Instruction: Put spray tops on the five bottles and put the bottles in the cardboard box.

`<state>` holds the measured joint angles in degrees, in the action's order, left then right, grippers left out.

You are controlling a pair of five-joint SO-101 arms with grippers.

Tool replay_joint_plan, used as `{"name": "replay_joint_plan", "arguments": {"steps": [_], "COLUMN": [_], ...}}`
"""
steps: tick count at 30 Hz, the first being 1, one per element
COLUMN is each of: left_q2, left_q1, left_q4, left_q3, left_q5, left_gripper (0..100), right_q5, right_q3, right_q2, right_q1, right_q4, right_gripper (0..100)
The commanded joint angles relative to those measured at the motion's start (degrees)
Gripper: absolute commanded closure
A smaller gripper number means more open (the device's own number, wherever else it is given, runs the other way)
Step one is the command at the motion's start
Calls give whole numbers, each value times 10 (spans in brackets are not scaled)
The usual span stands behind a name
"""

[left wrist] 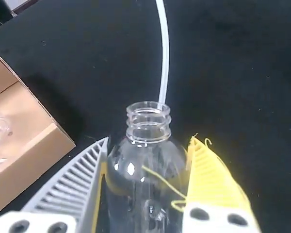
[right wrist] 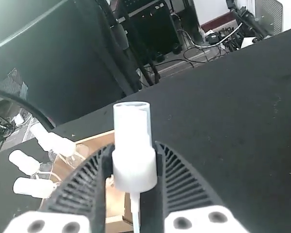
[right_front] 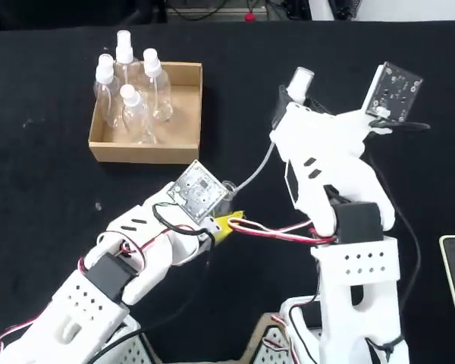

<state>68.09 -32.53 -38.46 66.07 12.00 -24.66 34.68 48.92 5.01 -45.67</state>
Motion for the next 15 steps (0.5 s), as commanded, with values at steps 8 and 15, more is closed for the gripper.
{"name": "replay_joint_plan", "arguments": {"steps": [8,15], "left_q2": [11,11], "left_q1": [-7,-7], "left_q4": [11,11], "left_q3": [4,6], "left_q5": [-6,-7], "left_gripper": [851,851], "right_q5": [-3,-3], "right_q3": [-36,-22], "right_q2": [16,15], "right_q1": [8,9], "right_q4": [21,23], "right_gripper": [987,987]}}
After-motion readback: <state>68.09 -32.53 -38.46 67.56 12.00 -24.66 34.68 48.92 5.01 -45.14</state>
